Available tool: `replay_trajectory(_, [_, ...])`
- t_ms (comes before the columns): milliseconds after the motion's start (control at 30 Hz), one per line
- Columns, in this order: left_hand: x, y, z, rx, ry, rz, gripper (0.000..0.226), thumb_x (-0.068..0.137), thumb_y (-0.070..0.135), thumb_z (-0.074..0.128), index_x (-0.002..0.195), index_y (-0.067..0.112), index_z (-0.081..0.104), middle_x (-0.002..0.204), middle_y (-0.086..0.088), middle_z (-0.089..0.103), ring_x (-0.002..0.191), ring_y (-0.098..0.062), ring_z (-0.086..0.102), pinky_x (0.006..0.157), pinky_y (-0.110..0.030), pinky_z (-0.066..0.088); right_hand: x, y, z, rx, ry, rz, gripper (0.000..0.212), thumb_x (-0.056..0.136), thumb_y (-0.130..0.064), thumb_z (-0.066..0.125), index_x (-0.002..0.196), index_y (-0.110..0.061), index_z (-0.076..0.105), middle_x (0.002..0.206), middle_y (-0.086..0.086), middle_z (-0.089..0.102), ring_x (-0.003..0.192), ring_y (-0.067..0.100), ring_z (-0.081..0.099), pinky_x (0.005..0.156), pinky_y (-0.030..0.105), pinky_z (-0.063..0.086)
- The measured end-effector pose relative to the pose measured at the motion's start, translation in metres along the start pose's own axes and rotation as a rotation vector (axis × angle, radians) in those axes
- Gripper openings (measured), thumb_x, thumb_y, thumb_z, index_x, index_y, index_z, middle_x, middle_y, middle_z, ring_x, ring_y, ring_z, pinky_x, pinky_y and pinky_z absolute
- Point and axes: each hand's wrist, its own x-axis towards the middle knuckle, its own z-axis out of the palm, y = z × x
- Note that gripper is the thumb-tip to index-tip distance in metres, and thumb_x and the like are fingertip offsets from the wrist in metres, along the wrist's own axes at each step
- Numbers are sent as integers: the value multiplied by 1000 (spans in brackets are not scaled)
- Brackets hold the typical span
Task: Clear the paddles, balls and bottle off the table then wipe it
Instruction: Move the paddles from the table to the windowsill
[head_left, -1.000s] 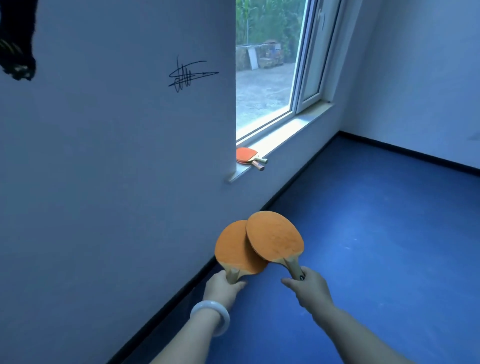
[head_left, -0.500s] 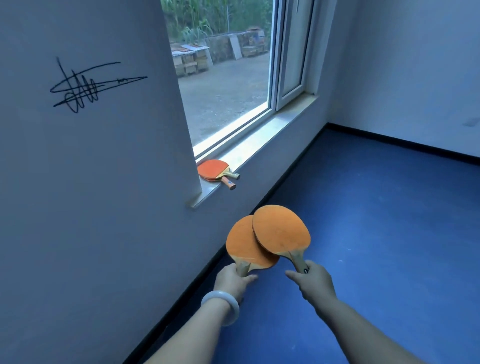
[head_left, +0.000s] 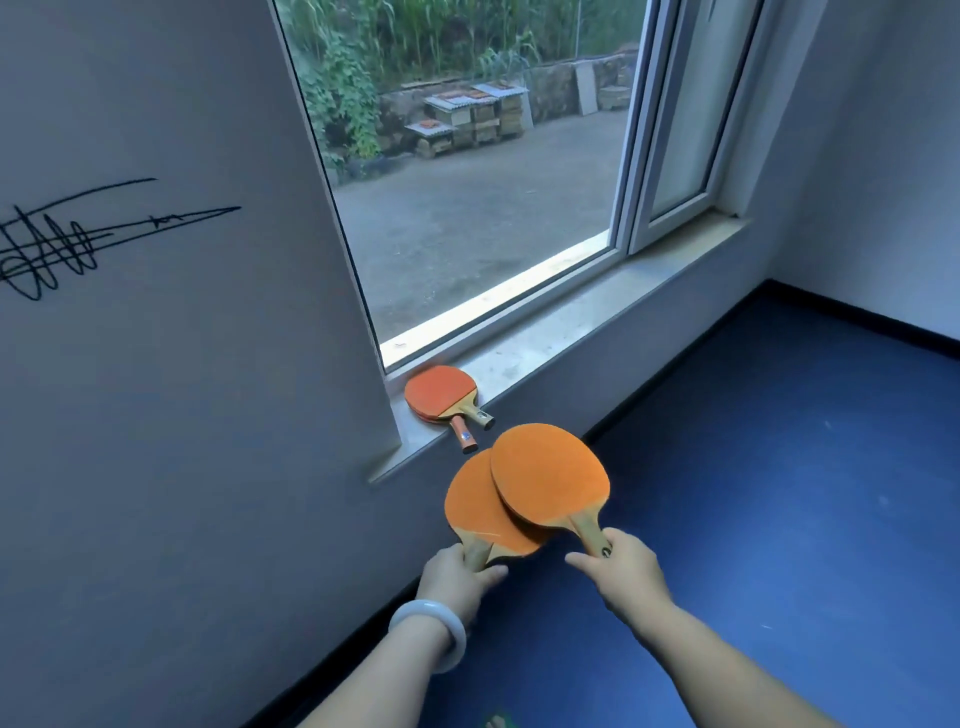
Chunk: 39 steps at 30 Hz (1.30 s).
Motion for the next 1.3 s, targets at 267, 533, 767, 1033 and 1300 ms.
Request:
replay_trajectory(267, [122, 54, -9, -107, 35, -79, 23, 87, 31, 69, 91, 14, 55, 76, -5, 57, 48, -17, 50, 40, -23, 40, 140, -63, -14, -76, -25, -29, 35, 83, -34, 71, 71, -16, 44, 64, -2, 45, 52, 13, 38, 47, 26, 30])
replay_trajectory(533, [198, 83, -33, -119, 108, -143, 23, 89, 31, 66, 93, 12, 54, 73, -7, 57, 45, -17, 49, 40, -22, 41, 236, -117, 2, -105, -167, -33, 35, 84, -29, 71, 70, -15, 41, 65, 1, 44, 54, 18, 38, 51, 29, 34])
replay_trajectory(767, [250, 92, -44, -169, 199, -246, 19, 90, 35, 63, 94, 18, 56, 70, -4, 56, 46, -15, 48, 43, -24, 42, 314, -151, 29, -222, -317, -108, 29, 85, -30, 69, 74, -12, 49, 67, 2, 49, 55, 17, 42, 53, 30, 37])
replay_trajectory(1033, [297, 103, -46, -259, 292, -378, 16, 87, 36, 64, 92, 24, 55, 70, -2, 59, 44, -13, 49, 37, -20, 38, 386, -186, 52, -386, -486, -220, 12, 86, -31, 67, 85, -21, 60, 79, 0, 62, 62, 15, 55, 56, 29, 46])
replay_trajectory(1300, [324, 93, -38, -352, 353, -439, 19, 86, 32, 70, 85, 22, 54, 58, 2, 56, 29, -3, 43, 35, -17, 35, 412, -187, 77, -577, -571, -343, 13, 86, -35, 66, 83, -27, 56, 78, -8, 62, 71, 10, 60, 61, 27, 48])
